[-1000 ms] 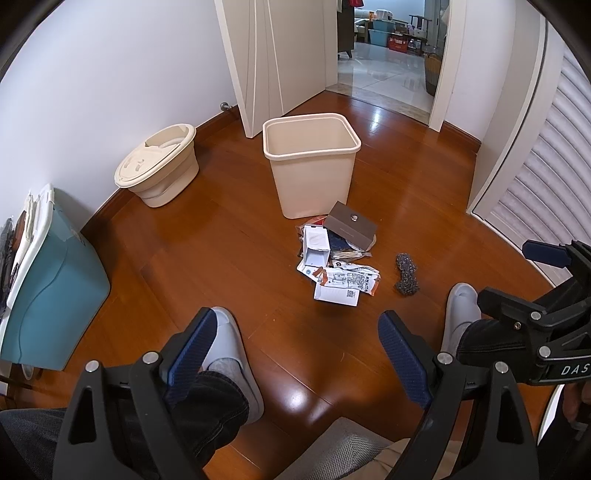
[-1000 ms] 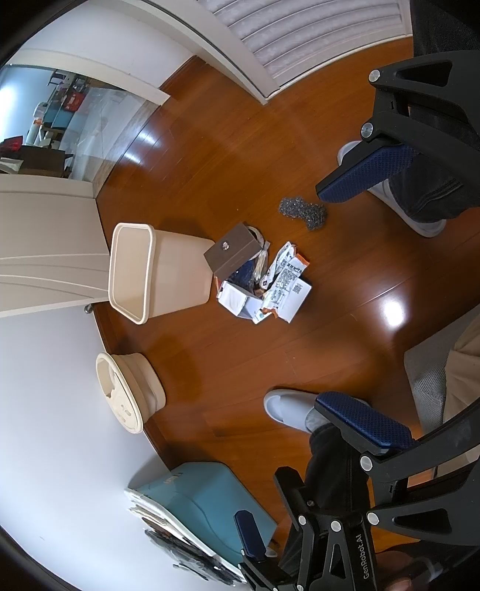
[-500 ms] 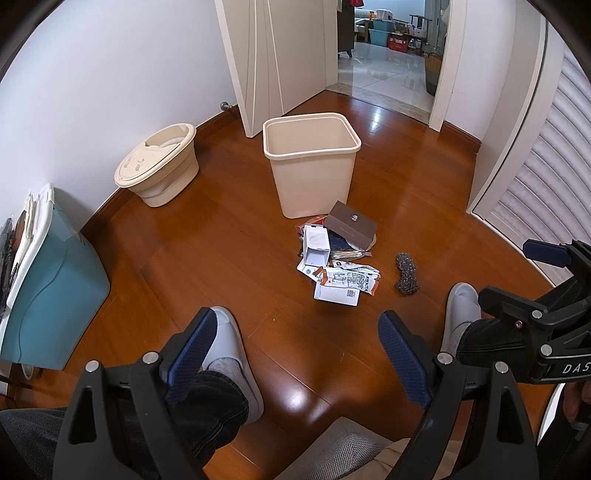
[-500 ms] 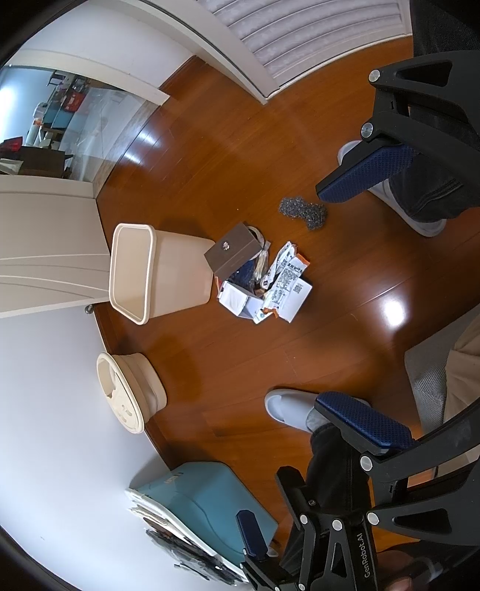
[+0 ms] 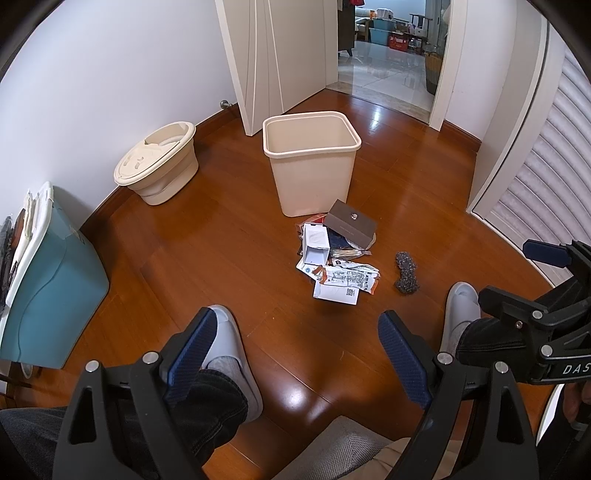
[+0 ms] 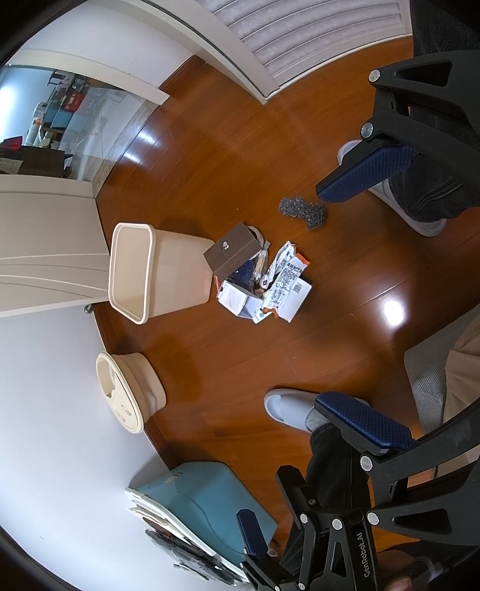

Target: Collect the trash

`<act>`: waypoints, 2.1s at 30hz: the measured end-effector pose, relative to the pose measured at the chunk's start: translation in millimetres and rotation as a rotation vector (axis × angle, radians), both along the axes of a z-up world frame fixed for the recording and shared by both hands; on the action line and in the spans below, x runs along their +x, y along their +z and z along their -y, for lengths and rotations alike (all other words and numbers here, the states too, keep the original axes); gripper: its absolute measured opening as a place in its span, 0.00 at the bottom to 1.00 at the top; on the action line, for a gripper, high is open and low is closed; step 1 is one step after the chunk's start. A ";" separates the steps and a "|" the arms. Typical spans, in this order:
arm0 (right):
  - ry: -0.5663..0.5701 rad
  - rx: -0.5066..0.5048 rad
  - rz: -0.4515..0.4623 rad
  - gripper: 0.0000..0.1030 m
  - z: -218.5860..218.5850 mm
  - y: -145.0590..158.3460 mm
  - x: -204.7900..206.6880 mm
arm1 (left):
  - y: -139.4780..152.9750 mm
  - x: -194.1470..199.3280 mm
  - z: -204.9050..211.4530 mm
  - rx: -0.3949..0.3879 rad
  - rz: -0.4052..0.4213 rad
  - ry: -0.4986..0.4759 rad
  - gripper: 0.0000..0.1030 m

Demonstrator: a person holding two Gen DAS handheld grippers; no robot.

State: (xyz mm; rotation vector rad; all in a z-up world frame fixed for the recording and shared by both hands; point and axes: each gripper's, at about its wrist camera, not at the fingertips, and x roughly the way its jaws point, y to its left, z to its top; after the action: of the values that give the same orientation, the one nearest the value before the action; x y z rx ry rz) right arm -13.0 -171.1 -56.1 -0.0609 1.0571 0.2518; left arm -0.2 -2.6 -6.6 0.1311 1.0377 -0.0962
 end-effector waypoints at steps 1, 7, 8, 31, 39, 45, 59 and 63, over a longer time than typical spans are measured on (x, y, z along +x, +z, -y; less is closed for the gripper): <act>0.000 0.000 0.000 1.00 -0.1 0.1 0.0 | 0.0 -0.2 0.1 0.000 0.000 0.000 0.87; 0.000 -0.001 -0.001 1.00 -1.0 1.5 0.9 | 0.2 0.3 -0.6 -0.001 0.000 0.001 0.87; 0.000 -0.001 -0.001 1.00 -1.1 1.7 1.1 | 0.2 0.2 -0.6 -0.001 0.000 0.000 0.87; -0.011 -0.017 -0.008 1.00 1.9 -8.5 0.4 | -4.6 3.5 -0.3 -0.019 -0.018 0.029 0.87; -0.178 0.102 -0.096 1.00 41.8 10.2 16.4 | -6.1 17.4 -24.8 -0.151 -0.094 0.140 0.87; -0.272 0.110 -0.141 1.00 75.4 53.1 44.4 | -10.1 32.4 -41.0 -0.328 -0.162 0.223 0.87; 0.198 -0.188 -0.270 1.00 41.9 -51.3 238.7 | -104.8 167.8 -27.3 -0.151 -0.290 0.288 0.87; 0.360 -0.268 -0.284 1.00 23.2 -140.6 283.7 | -159.3 220.5 1.3 -0.075 -0.348 0.168 0.87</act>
State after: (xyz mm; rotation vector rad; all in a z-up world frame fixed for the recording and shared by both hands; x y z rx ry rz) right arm 270.7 -194.3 -196.6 -0.4714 1.3568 0.4518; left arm 220.3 -3.9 -165.8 -0.0434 1.3858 -0.0050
